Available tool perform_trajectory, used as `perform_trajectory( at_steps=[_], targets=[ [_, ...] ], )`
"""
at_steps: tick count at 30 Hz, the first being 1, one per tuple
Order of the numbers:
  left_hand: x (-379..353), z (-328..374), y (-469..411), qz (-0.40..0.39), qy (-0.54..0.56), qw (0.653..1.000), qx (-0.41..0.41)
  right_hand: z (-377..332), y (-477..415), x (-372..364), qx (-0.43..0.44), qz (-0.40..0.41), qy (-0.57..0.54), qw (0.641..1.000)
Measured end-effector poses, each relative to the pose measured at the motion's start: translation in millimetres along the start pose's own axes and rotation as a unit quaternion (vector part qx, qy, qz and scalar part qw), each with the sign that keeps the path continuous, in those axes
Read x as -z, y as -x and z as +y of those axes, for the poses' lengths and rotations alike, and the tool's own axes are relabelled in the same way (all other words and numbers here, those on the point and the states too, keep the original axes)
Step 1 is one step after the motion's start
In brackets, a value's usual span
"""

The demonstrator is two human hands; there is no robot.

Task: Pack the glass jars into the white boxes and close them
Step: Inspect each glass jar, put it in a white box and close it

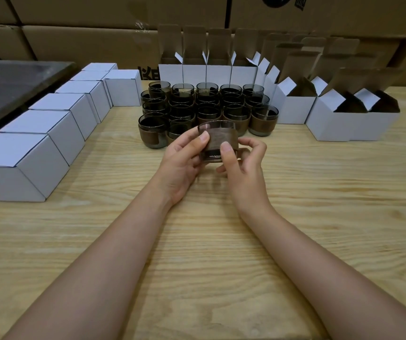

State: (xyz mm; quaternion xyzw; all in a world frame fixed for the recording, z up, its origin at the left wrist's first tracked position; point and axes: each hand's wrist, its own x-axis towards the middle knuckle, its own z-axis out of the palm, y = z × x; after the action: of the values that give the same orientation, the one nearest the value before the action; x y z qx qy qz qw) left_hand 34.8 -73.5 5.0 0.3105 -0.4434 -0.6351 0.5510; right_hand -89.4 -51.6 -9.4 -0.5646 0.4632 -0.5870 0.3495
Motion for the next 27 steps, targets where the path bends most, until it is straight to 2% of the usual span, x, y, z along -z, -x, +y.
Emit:
perform_trajectory(
  at_steps=[5,10,16,20,27],
  targets=[
    [1.3,-2.0,-0.7,0.005,0.001,1.0,-0.017,1.6,1.1,1.1,0.01,0.008,0.062,0.998],
    [0.7,-0.6,-0.5,0.004,0.004,1.0,-0.025,3.2,0.9,1.1,0.008,-0.006,0.075,0.997],
    [-3.0,2.5,2.0,0.014,-0.009,1.0,-0.006,1.2,-2.7,0.6,-0.003,0.012,-0.021,1.0],
    [-2.2,2.3,2.1,-0.016,-0.031,0.999,0.011,2.0,-6.3,-0.4,-0.014,0.007,-0.086,0.996],
    [-3.1,0.4,1.4,-0.015,-0.028,0.999,0.014,3.0,-7.2,0.1,-0.041,-0.026,-0.131,0.99]
  ],
)
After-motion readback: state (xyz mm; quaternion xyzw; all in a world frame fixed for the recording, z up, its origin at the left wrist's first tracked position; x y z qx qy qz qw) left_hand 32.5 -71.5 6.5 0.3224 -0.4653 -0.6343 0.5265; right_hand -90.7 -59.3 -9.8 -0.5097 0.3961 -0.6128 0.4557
